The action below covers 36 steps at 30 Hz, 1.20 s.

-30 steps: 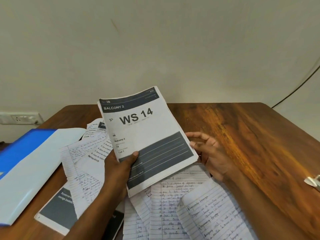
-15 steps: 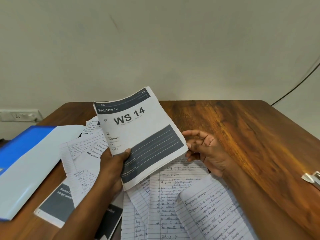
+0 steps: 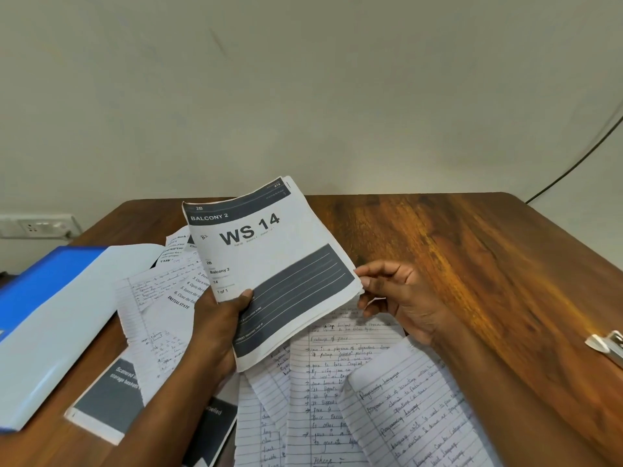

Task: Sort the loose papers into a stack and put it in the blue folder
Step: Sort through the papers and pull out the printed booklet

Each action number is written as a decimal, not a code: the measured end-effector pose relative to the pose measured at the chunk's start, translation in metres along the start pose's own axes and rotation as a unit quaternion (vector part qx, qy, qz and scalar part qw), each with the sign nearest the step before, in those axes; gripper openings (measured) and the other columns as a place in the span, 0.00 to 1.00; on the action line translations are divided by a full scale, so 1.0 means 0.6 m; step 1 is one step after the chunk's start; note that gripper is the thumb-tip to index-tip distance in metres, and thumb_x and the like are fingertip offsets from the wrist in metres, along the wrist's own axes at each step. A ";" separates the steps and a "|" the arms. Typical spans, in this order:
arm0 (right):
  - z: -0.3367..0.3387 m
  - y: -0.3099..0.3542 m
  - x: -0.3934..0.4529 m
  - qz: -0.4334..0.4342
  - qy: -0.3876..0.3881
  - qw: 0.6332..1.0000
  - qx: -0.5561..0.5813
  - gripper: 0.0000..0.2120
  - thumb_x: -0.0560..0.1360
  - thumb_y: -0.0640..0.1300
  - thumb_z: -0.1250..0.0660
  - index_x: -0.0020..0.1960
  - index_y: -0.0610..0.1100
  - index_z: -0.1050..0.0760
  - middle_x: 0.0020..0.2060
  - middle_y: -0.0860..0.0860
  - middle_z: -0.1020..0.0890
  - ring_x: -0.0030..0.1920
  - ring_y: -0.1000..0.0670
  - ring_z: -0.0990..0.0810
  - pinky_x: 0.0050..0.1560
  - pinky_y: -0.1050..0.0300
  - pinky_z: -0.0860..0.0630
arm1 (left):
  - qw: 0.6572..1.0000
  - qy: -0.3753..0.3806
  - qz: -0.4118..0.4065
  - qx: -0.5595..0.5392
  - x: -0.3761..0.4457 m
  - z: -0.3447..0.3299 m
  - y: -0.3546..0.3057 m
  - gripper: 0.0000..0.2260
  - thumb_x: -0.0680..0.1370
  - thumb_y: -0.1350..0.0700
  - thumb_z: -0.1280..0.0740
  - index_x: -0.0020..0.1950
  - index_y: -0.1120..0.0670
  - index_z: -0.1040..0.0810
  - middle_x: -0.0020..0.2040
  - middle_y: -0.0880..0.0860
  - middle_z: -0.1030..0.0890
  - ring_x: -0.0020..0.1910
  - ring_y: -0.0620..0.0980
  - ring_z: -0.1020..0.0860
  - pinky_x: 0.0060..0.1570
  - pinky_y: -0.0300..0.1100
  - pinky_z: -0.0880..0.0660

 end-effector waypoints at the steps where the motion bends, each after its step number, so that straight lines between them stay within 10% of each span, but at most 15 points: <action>1: 0.001 -0.003 0.000 -0.004 0.000 1.000 -0.008 0.17 0.71 0.40 0.23 0.57 0.32 0.17 0.47 0.32 0.17 0.36 0.43 0.15 0.34 0.49 0.15 | 1.000 -0.007 -0.015 0.011 -0.002 0.001 -0.004 0.14 0.81 0.67 0.30 0.64 0.54 0.20 0.53 0.59 0.12 0.51 0.63 0.14 0.55 0.64 0.18; 22: 0.031 -0.024 0.006 -0.048 -0.032 0.997 -0.058 0.14 0.67 0.34 0.20 0.50 0.32 0.19 0.42 0.29 0.16 0.33 0.40 0.14 0.30 0.52 0.16 | 0.995 -0.040 -0.084 0.046 -0.019 -0.001 -0.023 0.16 0.81 0.61 0.29 0.68 0.52 0.24 0.56 0.53 0.14 0.53 0.56 0.15 0.51 0.55 0.17; 36: 0.088 0.009 0.003 0.041 -0.201 0.979 -0.007 0.17 0.75 0.39 0.25 0.63 0.43 0.21 0.56 0.47 0.12 0.54 0.43 0.12 0.52 0.43 0.14 | 0.941 0.217 -0.029 0.259 -0.054 -0.069 0.023 0.17 0.79 0.61 0.26 0.66 0.49 0.22 0.58 0.48 0.13 0.58 0.51 0.15 0.62 0.51 0.19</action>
Point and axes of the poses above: each hand's wrist, its own x-axis towards the middle knuckle, its own z-axis out of the back of the hand, y = z × x, the point moved 8 cm from there along x, towards the middle knuckle
